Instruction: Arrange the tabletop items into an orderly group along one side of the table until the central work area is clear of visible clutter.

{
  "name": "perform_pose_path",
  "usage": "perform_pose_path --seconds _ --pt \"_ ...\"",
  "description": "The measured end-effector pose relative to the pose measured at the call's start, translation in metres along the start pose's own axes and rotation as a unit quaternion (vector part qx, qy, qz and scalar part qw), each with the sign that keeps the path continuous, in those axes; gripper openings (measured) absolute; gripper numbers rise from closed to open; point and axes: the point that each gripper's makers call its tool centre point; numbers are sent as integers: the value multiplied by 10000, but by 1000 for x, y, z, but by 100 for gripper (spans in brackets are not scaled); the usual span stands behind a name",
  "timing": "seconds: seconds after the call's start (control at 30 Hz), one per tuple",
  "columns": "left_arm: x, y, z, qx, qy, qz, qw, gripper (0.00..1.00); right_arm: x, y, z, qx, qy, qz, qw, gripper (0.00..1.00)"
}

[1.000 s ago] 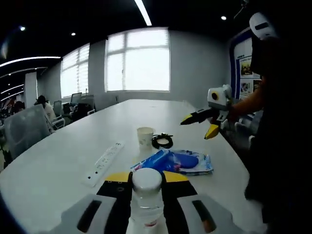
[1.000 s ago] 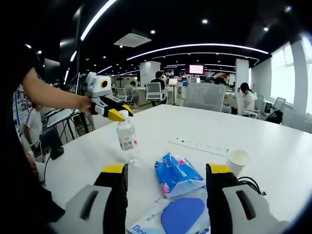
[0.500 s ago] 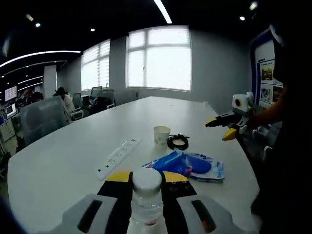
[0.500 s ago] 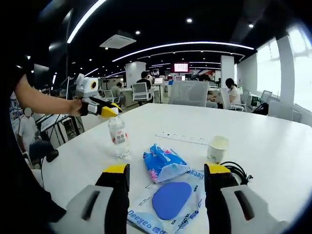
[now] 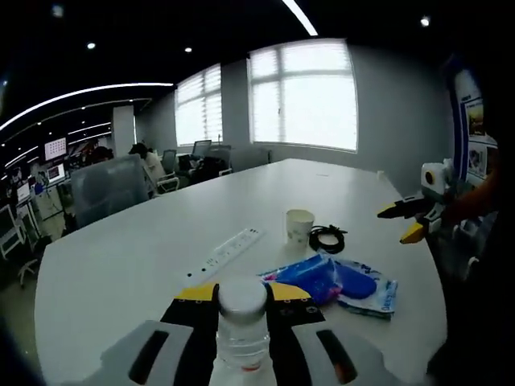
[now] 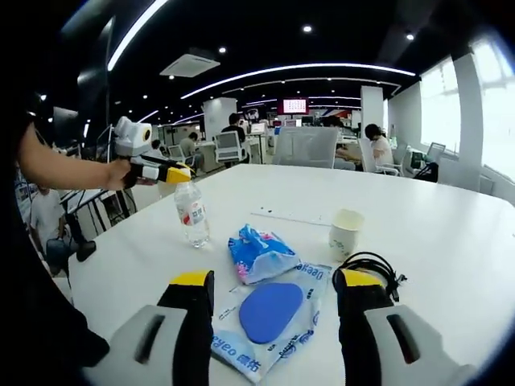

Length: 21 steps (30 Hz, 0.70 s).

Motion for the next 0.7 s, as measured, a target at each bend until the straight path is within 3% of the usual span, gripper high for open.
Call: perform_pose_path --seconds 0.37,0.5,0.7 --pt "-3 -9 3 423 -61 -53 9991 20 -19 19 -17 -201 -221 1 9996 62" --pt "-4 -12 1 434 24 -79 9990 20 -22 24 -23 -267 -209 -25 9994 66" --pt "-4 -9 3 130 97 23 9999 21 -26 27 -31 -207 -217 -146 9994 74"
Point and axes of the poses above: the point that each gripper's makers call its tool centre point, and the gripper's own axes: z roughly forward along the fingers, y roughly to its right, x roughly out of its top, and after that the axes turned 2 degrees about x, right-handed
